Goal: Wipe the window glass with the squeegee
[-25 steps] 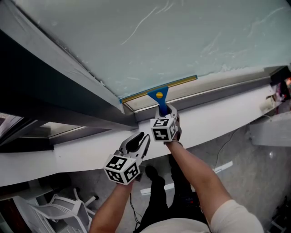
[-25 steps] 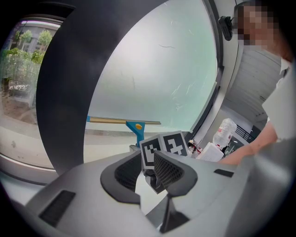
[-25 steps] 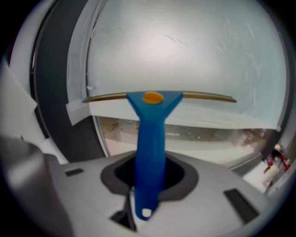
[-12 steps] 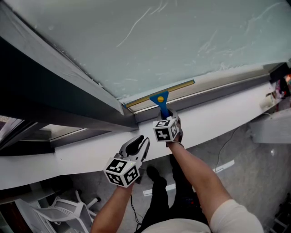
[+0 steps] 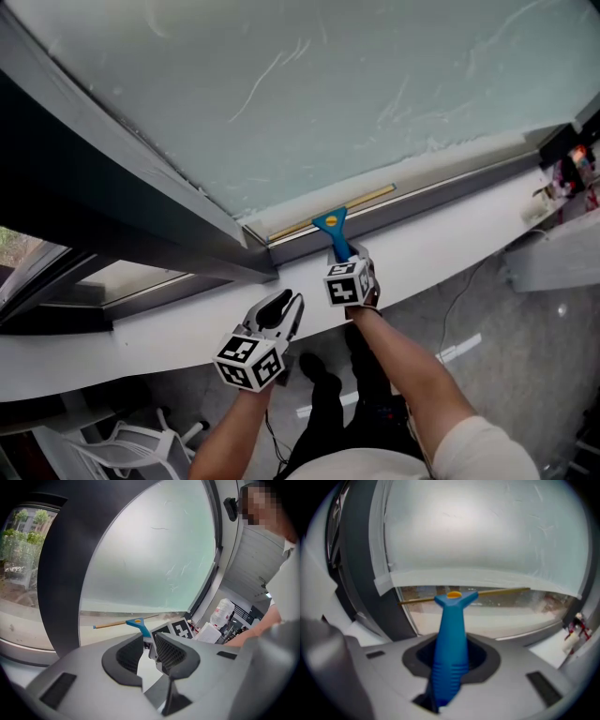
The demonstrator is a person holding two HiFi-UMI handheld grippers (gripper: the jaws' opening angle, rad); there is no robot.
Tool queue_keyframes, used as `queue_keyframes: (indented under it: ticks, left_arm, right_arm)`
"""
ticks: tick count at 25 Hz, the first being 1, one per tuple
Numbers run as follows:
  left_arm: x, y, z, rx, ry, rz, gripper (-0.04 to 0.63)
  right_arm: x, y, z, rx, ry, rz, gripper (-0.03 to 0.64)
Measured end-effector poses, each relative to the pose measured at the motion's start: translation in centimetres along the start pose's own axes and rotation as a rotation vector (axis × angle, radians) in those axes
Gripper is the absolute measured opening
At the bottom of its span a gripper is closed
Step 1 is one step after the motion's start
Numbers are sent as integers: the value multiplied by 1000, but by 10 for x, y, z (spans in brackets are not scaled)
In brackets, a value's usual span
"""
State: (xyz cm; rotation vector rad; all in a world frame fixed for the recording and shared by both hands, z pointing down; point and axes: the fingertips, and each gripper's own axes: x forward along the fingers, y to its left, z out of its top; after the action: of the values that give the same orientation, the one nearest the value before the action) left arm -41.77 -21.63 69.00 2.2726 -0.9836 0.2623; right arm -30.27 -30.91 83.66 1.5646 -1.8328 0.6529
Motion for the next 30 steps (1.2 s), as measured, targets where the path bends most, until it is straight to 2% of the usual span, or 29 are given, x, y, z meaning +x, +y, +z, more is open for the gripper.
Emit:
queue_keyframes:
  ticks: [7, 15, 22, 30]
  left_arm:
    - [-4, -37, 8, 37, 7, -59, 107]
    - [-18, -75, 23, 79, -5, -114, 107]
    - [-32, -109, 40, 125, -30, -170, 108]
    - [-55, -150, 61, 183, -73, -241, 107]
  right_arm:
    - [-44, -23, -2, 45, -15, -19, 115]
    - [-102, -35, -10, 125, -8, 13, 116]
    - [-155, -40, -1, 180, -29, 36, 115]
    - [-221, -46, 20, 228, -120, 101, 115]
